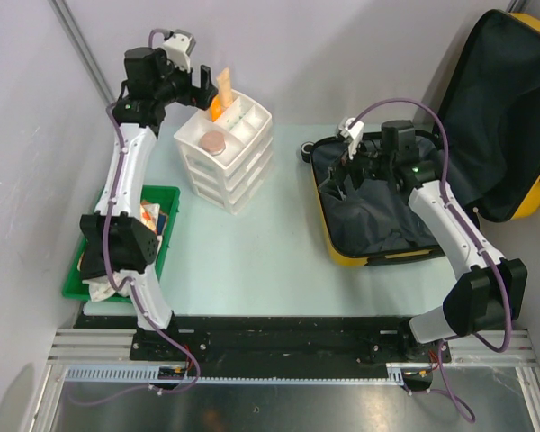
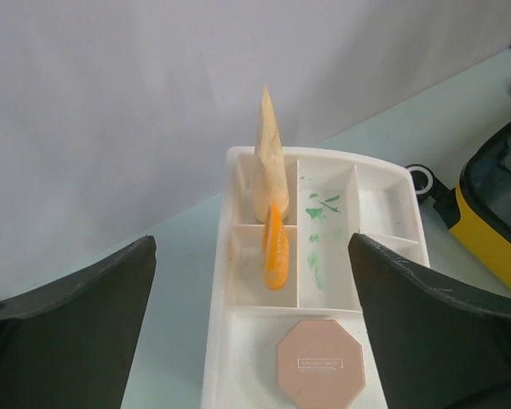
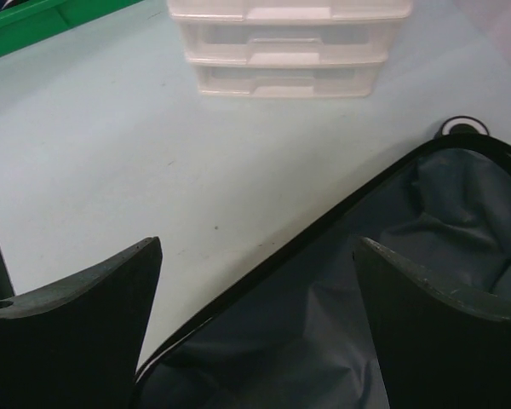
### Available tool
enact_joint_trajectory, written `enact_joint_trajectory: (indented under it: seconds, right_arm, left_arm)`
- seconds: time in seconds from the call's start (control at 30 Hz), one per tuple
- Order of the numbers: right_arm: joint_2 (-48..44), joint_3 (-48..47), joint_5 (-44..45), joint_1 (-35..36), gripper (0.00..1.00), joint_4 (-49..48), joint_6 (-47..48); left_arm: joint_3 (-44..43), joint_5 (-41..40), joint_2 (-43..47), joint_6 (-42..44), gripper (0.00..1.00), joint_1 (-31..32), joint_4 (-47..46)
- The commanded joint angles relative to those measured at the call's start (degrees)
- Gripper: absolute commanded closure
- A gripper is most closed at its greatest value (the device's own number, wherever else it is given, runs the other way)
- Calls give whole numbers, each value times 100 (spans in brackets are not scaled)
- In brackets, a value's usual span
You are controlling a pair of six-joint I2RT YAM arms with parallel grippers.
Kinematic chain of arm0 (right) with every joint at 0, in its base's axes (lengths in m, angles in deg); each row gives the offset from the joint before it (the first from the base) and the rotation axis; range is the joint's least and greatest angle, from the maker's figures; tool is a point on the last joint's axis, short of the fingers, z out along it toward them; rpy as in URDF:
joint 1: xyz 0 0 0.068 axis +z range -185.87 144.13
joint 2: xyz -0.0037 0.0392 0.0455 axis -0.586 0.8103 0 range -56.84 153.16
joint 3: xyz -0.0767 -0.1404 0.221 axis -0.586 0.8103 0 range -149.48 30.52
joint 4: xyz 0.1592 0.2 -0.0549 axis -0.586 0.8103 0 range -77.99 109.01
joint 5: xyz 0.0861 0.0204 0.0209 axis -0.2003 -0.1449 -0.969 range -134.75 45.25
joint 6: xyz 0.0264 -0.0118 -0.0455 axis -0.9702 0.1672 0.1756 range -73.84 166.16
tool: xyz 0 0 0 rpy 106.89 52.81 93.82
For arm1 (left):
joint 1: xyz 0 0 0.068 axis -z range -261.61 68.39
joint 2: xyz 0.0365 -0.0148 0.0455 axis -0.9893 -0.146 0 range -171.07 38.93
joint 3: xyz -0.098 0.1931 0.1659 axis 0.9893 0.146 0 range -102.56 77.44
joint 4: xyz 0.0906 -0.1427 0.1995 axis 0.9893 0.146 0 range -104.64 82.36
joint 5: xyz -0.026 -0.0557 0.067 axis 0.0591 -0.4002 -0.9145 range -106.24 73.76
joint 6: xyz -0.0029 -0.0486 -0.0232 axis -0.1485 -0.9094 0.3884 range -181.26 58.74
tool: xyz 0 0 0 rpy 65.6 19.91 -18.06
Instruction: Open, take out, and arrange the luggage
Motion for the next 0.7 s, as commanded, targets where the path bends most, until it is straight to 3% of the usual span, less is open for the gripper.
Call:
enact_joint_trajectory:
  seconds: [0.0,0.1,0.23,0.33,0.47,0.67]
  right_arm:
    - [-155,-78,225,-192,0,-540,-220]
    - [-199,-77,453,-420,0,-855,-623]
    - [-287,-77,1101,-842,0,-1577,-2159]
    - [-409,-77,1324,-1123,0,-1710,-2452]
    - [-542,124,982,-1729,0,-1543,-2856]
    - [-436,142,1569,-1889,0,-517,-2577]
  left_arm:
    - [-142,-171,895,323,0,-78,-94]
    - [78,-93,1263,86,0,-157,-77]
    - [840,268,1879,-230,0,-280,-24]
    - [1456,303,2424,-713,0,-350,194]
    - [1835,803,2680,-925,0,-333,889]
    - [2679,709,2636,-671,0,255,1461]
